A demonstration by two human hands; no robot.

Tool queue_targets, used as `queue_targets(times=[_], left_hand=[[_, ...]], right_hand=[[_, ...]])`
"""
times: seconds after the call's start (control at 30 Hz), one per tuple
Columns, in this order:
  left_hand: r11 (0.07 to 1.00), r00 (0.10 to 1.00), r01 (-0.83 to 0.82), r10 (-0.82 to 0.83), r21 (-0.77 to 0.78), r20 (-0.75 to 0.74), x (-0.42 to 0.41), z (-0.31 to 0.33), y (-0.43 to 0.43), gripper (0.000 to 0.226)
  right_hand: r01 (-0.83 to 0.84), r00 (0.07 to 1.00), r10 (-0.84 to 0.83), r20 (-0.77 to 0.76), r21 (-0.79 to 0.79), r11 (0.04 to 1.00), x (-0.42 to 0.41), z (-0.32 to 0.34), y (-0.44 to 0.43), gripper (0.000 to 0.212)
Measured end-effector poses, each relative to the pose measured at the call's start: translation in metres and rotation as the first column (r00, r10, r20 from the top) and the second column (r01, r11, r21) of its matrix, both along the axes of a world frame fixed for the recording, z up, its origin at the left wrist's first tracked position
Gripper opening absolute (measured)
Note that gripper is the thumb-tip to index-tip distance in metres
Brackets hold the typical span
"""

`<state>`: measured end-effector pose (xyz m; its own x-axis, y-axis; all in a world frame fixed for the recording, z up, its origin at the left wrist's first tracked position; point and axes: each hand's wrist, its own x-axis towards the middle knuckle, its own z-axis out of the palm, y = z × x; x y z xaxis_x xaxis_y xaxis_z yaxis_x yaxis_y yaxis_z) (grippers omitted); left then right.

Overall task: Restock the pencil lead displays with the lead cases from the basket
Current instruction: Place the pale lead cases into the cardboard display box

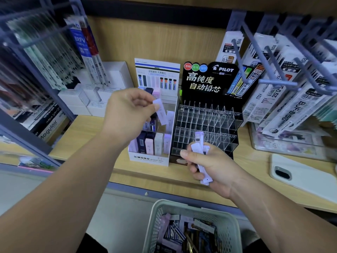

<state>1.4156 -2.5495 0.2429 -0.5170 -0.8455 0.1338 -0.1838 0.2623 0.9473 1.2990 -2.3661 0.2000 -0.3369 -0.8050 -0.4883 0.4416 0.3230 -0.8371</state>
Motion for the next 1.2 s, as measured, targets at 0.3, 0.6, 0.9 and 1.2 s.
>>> queue_targets(times=[0.3,0.6,0.9,1.2], left_hand=[[0.969,0.959,0.087,-0.018,-0.232,0.284,-0.02,-0.025,-0.002,0.01],[0.912,0.916,0.138,0.031,-0.387,0.4,-0.033,-0.022,-0.004,0.006],[0.84,0.88,0.215,0.055,-0.498,0.472,-0.039,-0.02,-0.007,0.008],[0.885,0.904,0.213,-0.017,-0.415,0.428,-0.038,-0.022,-0.013,0.007]], right_hand=[[0.035,0.999,-0.035,0.006,-0.003,0.999,-0.008,-0.002,-0.001,0.024],[0.049,0.999,-0.049,0.018,0.006,0.999,-0.011,-0.004,-0.003,0.023],[0.043,0.999,-0.043,0.031,0.0,0.999,-0.012,-0.005,-0.003,0.021],[0.086,0.99,-0.08,0.118,-0.049,0.995,-0.013,-0.007,-0.006,0.02]])
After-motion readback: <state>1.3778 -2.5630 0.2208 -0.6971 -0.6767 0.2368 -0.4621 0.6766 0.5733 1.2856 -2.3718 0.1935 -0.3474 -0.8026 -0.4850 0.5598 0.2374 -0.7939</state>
